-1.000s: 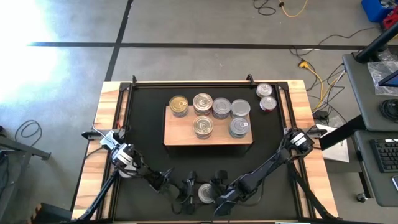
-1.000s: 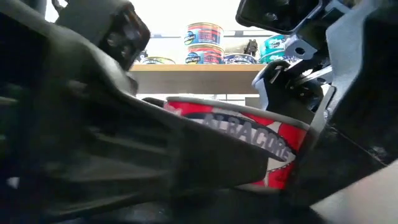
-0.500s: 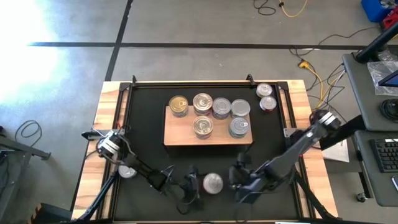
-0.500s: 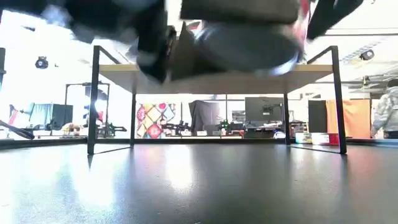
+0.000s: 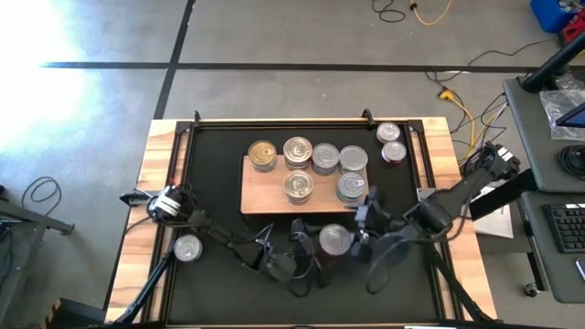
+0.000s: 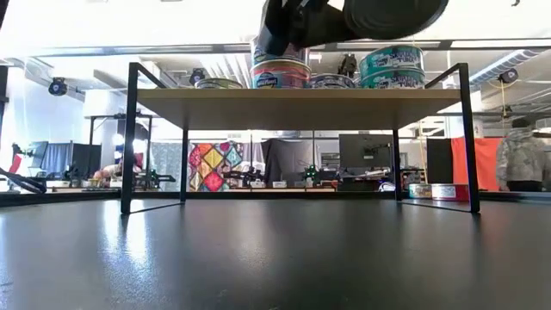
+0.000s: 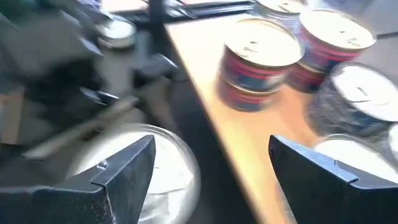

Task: Stack canned seafood by type on shelf
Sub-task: Put the red tuna can on the shelf

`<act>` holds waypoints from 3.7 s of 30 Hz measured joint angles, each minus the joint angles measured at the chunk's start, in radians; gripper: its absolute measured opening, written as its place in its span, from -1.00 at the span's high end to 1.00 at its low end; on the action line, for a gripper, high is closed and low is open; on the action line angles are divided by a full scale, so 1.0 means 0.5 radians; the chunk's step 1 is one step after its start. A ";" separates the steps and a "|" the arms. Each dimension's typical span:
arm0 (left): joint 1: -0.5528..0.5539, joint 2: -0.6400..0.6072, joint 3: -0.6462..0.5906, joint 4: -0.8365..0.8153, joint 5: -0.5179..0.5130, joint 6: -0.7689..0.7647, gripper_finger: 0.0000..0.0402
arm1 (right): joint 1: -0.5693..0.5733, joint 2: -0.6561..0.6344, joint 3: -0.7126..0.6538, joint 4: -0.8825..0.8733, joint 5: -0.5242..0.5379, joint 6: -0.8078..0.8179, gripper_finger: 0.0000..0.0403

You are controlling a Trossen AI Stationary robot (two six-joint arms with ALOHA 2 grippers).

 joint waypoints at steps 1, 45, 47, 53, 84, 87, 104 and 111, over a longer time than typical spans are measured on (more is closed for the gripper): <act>0.013 -0.005 -0.001 0.001 0.000 0.020 -0.90 | -0.035 0.004 -0.001 -0.037 -0.001 -0.036 -0.51; 0.282 -0.012 -0.117 -0.104 -0.512 -0.122 -0.98 | -0.604 0.194 0.078 -0.093 -0.523 -0.936 0.01; 0.282 -0.012 -0.117 -0.107 -0.513 -0.122 -0.99 | -0.644 0.194 0.083 -0.061 -0.578 -0.937 0.20; 0.292 -0.012 -0.117 -0.107 -0.519 -0.138 -0.99 | -0.774 0.211 0.054 0.086 -0.904 -0.935 0.75; 0.237 -0.009 0.346 -1.590 -0.465 -0.995 -0.99 | -0.915 0.279 -0.019 0.046 -1.049 -0.991 0.94; 0.214 -0.009 0.342 -1.597 -0.469 -1.054 -0.99 | -0.923 0.279 -0.021 0.045 -1.056 -0.990 0.94; 0.211 -0.013 0.340 -1.615 -0.402 -1.060 -0.99 | -0.941 0.220 -0.037 0.092 -1.110 -0.975 0.94; 0.221 -0.009 0.340 -1.611 -0.390 -1.063 -0.99 | -0.938 0.242 -0.037 0.258 -1.446 -1.072 0.94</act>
